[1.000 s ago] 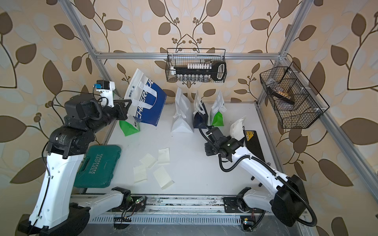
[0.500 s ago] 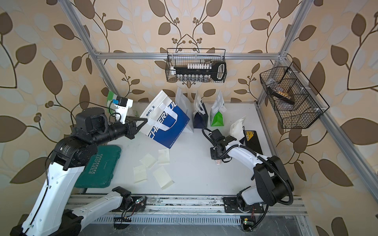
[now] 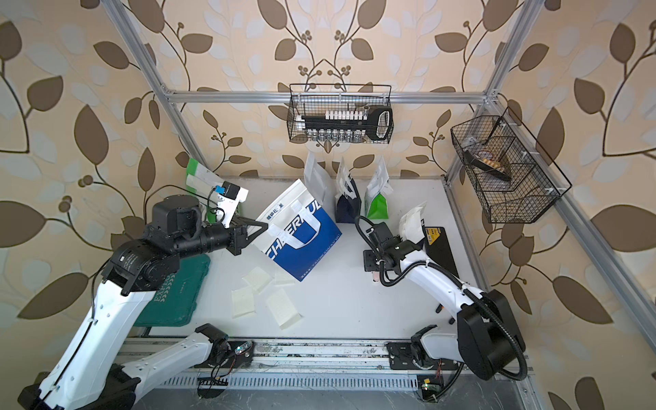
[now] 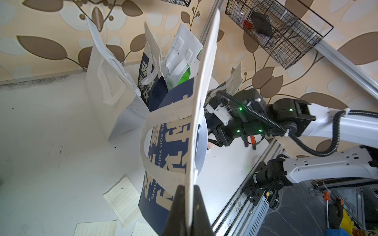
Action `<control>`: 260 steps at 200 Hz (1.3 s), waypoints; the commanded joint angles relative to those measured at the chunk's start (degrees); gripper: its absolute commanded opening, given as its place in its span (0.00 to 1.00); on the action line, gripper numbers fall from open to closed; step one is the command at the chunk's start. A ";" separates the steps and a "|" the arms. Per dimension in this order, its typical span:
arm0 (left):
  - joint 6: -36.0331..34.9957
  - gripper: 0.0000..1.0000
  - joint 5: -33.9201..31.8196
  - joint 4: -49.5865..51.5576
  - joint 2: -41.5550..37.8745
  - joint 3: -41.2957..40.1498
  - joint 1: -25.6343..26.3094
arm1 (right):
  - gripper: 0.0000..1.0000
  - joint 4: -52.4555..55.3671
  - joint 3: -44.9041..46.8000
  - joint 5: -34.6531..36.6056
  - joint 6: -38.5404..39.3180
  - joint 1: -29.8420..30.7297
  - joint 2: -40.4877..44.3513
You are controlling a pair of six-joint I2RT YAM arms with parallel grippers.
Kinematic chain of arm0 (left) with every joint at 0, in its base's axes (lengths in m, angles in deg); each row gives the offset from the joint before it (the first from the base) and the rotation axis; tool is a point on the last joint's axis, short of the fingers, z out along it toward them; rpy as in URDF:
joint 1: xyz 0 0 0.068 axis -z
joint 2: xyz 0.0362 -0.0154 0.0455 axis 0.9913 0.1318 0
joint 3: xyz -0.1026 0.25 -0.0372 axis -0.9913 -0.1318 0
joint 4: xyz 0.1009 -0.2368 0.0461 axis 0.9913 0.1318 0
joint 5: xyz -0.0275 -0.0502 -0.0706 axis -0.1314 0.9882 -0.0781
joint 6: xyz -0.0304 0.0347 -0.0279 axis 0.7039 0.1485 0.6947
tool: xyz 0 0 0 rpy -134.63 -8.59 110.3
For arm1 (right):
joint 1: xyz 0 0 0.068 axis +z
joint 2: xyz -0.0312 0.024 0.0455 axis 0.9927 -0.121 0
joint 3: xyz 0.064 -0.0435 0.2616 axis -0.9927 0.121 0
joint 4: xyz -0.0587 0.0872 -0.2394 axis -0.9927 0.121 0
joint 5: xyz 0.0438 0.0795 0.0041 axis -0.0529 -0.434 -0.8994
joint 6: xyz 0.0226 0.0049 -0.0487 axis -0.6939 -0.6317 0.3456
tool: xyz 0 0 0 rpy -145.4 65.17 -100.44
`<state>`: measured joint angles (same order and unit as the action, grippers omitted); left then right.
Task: Staple the receipts to the bags
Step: Place the takeout bag at the center of the board.
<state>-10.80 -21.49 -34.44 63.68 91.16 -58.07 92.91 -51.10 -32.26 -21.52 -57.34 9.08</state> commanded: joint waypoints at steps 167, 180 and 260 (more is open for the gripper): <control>-18.75 0.00 -0.66 -17.03 23.74 1.40 8.27 | 0.62 4.57 2.11 -0.74 -0.81 0.66 27.99; -20.05 0.00 -1.28 -15.98 25.07 2.02 8.31 | 0.62 4.59 2.09 -0.97 -0.79 0.68 28.21; -19.46 0.53 -1.75 -17.05 28.42 1.82 8.33 | 0.65 4.83 2.29 -1.43 -0.62 0.67 28.83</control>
<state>-29.96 -23.46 -49.57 93.77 91.49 -50.13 96.93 -49.66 -32.92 -22.13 -56.92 37.10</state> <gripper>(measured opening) 0.412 0.647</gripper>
